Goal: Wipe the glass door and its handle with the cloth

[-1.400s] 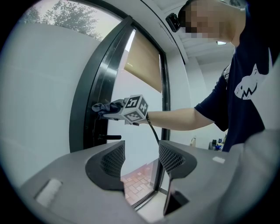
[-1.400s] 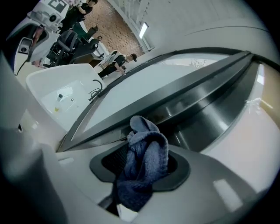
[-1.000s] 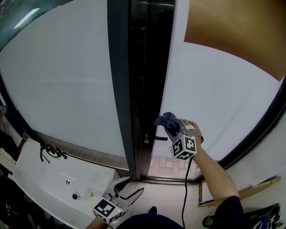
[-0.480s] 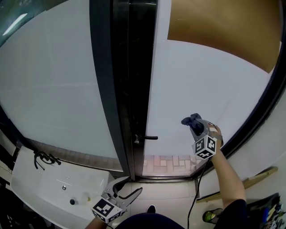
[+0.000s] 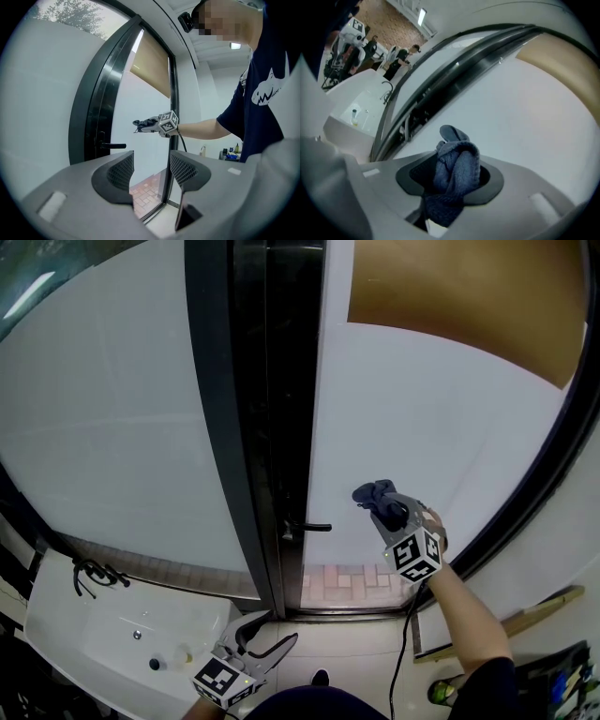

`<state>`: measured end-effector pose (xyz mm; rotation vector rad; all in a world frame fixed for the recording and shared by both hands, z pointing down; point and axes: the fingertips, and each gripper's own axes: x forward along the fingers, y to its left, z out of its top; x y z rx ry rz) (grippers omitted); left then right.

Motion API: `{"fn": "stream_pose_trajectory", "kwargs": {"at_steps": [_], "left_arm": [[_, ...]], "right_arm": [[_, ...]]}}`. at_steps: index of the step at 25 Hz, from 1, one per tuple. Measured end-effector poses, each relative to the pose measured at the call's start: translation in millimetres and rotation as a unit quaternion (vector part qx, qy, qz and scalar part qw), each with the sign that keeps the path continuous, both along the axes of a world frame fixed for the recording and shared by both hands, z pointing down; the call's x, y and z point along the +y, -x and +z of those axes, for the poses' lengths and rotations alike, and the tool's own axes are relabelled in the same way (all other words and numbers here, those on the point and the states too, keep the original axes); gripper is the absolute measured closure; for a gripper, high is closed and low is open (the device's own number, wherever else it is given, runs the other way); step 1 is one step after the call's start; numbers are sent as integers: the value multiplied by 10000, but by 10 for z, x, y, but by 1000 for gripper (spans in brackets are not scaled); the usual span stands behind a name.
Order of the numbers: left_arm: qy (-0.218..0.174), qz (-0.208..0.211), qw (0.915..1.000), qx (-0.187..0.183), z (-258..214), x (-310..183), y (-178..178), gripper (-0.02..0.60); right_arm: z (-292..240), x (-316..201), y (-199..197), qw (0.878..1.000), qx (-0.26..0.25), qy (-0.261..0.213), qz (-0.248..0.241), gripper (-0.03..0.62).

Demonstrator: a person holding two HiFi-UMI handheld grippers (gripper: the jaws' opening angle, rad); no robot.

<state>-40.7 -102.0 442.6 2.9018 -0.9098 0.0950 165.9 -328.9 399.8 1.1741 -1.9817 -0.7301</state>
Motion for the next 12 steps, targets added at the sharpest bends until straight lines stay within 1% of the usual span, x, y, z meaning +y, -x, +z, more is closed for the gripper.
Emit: {"fn": "stream_pose_trajectory", "kwargs": {"at_steps": [3,6,9,12], "left_arm": [[-31,-83,10000,13,-76,12,23,344],[-39,-148,9999,31,-67,23,62,344],[10,-256,9997,-6,-50,55,103,344],[42,-381,9993,11,-47,60,156,344]], "right_arm": [[-141,50,702,9960,-624,138,-628,427],[-191,-26,1286,9878,-1112,410,-1009,427],[-79,-206,1658,9799,-1472,824,-1062,427],[103,-357,1886,9701,-1789,1297,-1009,427]]}}
